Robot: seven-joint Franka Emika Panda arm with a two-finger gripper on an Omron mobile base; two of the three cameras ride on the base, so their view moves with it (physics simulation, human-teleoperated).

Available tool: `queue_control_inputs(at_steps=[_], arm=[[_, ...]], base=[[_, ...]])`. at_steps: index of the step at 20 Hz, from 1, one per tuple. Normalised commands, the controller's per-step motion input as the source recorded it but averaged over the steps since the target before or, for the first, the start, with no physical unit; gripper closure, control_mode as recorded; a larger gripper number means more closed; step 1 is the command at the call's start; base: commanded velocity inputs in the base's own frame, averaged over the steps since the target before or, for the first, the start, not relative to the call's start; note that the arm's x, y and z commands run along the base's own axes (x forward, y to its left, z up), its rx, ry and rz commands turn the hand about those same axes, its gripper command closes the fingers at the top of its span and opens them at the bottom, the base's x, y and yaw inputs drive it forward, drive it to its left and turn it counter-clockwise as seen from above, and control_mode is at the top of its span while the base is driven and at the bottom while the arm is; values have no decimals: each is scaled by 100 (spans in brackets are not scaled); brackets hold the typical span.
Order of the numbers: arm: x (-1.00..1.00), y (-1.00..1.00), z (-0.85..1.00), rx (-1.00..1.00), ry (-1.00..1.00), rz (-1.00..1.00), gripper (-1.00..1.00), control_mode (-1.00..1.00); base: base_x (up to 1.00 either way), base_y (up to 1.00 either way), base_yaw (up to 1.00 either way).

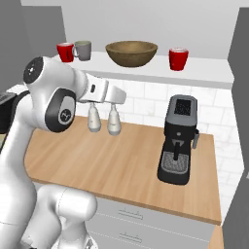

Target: Gather all objects into one cabinet and sort the glasses and bowls to opposite sides.

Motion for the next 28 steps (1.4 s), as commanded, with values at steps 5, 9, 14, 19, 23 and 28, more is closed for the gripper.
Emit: queue_control_inputs(at_steps=[5, 9, 14, 19, 23, 28], arm=[[-9, -39, 9, -6, 14, -27, -100, -100], [0, -21, 41, -4, 0, -18, -100, -100], [18, -28, 9, -7, -12, -3, -100, -100], [39, -23, 0, -1, -11, 0, -100, -100], [25, -22, 7, -2, -12, 0, -100, -100], [40, -20, 40, 0, 3, 0, -100, -100]], base=[[0, 0, 0], [0, 0, 0], [0, 0, 0], [0, 0, 0], [0, 0, 0], [0, 0, 0]])
